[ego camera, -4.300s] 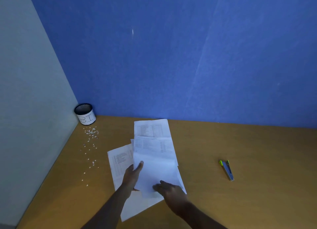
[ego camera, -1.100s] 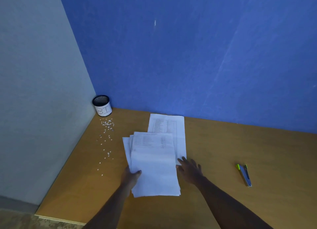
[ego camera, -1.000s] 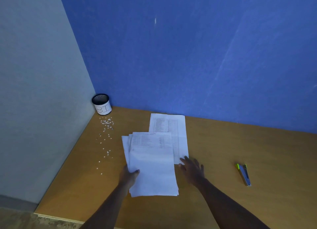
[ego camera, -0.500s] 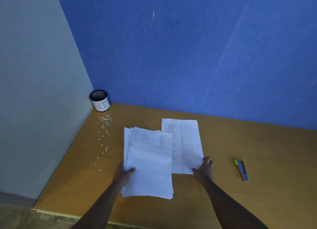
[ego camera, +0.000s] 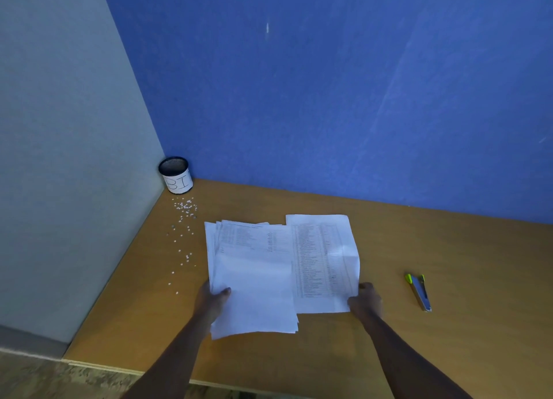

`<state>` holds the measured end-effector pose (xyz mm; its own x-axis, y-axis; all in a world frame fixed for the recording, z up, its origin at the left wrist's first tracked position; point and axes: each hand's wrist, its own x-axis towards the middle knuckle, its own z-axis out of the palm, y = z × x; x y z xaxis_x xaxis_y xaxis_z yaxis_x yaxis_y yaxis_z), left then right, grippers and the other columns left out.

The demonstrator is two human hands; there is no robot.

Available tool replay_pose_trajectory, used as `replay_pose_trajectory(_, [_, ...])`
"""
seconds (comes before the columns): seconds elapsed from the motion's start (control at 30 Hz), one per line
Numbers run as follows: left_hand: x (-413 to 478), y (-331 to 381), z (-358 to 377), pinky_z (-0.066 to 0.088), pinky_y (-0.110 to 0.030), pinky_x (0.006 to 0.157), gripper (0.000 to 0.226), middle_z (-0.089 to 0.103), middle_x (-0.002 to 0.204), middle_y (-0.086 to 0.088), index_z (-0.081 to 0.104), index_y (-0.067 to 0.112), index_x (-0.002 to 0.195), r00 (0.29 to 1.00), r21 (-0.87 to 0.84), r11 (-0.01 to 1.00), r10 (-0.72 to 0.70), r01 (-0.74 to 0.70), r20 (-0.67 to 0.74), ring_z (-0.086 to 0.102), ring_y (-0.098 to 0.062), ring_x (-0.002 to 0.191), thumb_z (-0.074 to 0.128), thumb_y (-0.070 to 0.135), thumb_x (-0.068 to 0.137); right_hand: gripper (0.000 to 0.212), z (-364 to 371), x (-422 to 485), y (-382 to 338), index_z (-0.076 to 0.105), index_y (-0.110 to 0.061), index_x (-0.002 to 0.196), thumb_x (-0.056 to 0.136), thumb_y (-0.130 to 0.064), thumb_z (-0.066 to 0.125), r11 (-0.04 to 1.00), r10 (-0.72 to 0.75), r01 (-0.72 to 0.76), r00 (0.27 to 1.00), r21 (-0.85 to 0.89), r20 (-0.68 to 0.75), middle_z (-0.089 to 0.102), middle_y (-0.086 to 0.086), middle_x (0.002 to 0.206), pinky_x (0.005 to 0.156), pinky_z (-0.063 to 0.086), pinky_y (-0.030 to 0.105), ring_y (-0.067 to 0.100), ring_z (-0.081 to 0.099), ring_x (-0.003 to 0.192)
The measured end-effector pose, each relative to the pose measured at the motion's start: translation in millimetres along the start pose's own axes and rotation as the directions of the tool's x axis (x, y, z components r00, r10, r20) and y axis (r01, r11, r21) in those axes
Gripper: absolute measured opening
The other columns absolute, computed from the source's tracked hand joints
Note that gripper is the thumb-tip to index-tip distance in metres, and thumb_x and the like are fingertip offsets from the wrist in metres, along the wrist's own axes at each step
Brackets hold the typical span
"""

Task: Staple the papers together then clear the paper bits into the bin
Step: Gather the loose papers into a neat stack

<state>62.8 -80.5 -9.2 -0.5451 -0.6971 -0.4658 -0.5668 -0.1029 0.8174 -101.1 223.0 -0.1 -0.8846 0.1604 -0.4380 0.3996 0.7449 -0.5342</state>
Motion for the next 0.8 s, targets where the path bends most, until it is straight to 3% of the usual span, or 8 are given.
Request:
replay_pose_trajectory(0.2, [1,-2,-3,0.046,-0.036,0.086,0.044,0.061,0.118,-0.016,0.055,0.002,0.124,1.000,-0.002,1.000,-0.004,0.004,-0.021,0.058,-0.035,0.108,0.069,0.007,0.083,0.051,-21,0,0,0.059,-0.008,0.116,0.066,0.002,0.063,0.866,0.185,-0.188,0.981,0.463,0.053,0.062,0.009,0.086,0.072,0.060,0.046,0.030,0.065,0.081])
replay_pose_trajectory(0.33, [4,-3,1,0.048,-0.042,0.090,0.050,0.061,0.121,-0.018,0.053,0.001,0.127,0.999,0.006,0.999,-0.036,0.037,-0.031,0.057,-0.037,0.108,0.072,0.010,0.082,0.045,-44,6,4,0.060,0.001,0.118,0.074,0.008,0.066,0.723,0.190,-0.197,0.978,0.663,0.083,0.064,0.017,0.104,0.054,0.056,0.024,0.025,0.062,0.077])
replay_pose_trajectory(0.4, [3,-3,7,0.048,-0.044,0.092,0.054,0.060,0.123,-0.018,0.052,0.002,0.129,0.998,0.001,0.998,-0.055,0.055,-0.027,0.057,-0.038,0.109,0.072,0.012,0.081,0.039,-57,4,2,0.059,0.004,0.118,0.079,0.010,0.064,0.662,0.179,-0.196,0.979,0.724,0.102,0.063,0.015,0.100,0.047,0.054,0.016,0.021,0.060,0.076])
replay_pose_trajectory(0.5, [-1,1,20,0.048,-0.043,0.090,0.052,0.059,0.124,-0.020,0.052,0.001,0.129,0.999,0.000,0.999,-0.048,0.048,-0.002,0.057,-0.038,0.110,0.072,0.011,0.082,0.045,-67,-1,-1,0.060,0.000,0.121,0.077,0.010,0.065,0.583,0.208,-0.213,0.972,0.784,0.108,0.062,0.012,0.086,0.071,0.058,0.028,0.023,0.062,0.077])
replay_pose_trajectory(0.53, [-4,3,26,0.048,-0.042,0.089,0.052,0.059,0.124,-0.020,0.052,0.000,0.129,0.999,-0.002,0.999,-0.047,0.047,0.015,0.056,-0.038,0.111,0.071,0.010,0.082,0.047,-67,-3,-1,0.059,-0.001,0.122,0.077,0.010,0.064,0.587,0.202,-0.204,0.974,0.783,0.102,0.062,0.013,0.086,0.076,0.056,0.032,0.024,0.062,0.078])
replay_pose_trajectory(0.63, [-9,10,43,0.045,-0.037,0.082,0.048,0.058,0.123,-0.019,0.051,-0.002,0.128,0.994,-0.013,0.999,-0.051,0.052,0.093,0.056,-0.038,0.112,0.068,0.007,0.085,0.056,-60,-11,1,0.055,-0.007,0.128,0.075,0.011,0.063,0.666,0.159,-0.153,0.985,0.730,0.062,0.062,0.021,0.111,0.063,0.055,0.031,0.025,0.062,0.080])
replay_pose_trajectory(0.7, [-14,16,54,0.045,-0.036,0.082,0.047,0.059,0.124,-0.019,0.050,-0.001,0.129,0.987,-0.011,0.999,-0.047,0.049,0.155,0.056,-0.036,0.111,0.067,0.010,0.086,0.062,-52,-20,3,0.053,-0.010,0.131,0.073,0.010,0.063,0.759,0.092,-0.098,0.995,0.643,0.043,0.057,0.017,0.124,0.061,0.056,0.033,0.026,0.062,0.080])
replay_pose_trajectory(0.8, [-21,24,68,0.045,-0.036,0.084,0.048,0.058,0.126,-0.017,0.049,0.001,0.132,0.974,-0.011,0.999,-0.029,0.032,0.225,0.057,-0.033,0.110,0.065,0.016,0.089,0.057,-41,-38,5,0.060,-0.014,0.123,0.071,0.009,0.062,0.856,0.012,-0.016,1.000,0.517,0.012,0.067,0.006,0.093,0.065,0.059,0.040,0.026,0.065,0.064])
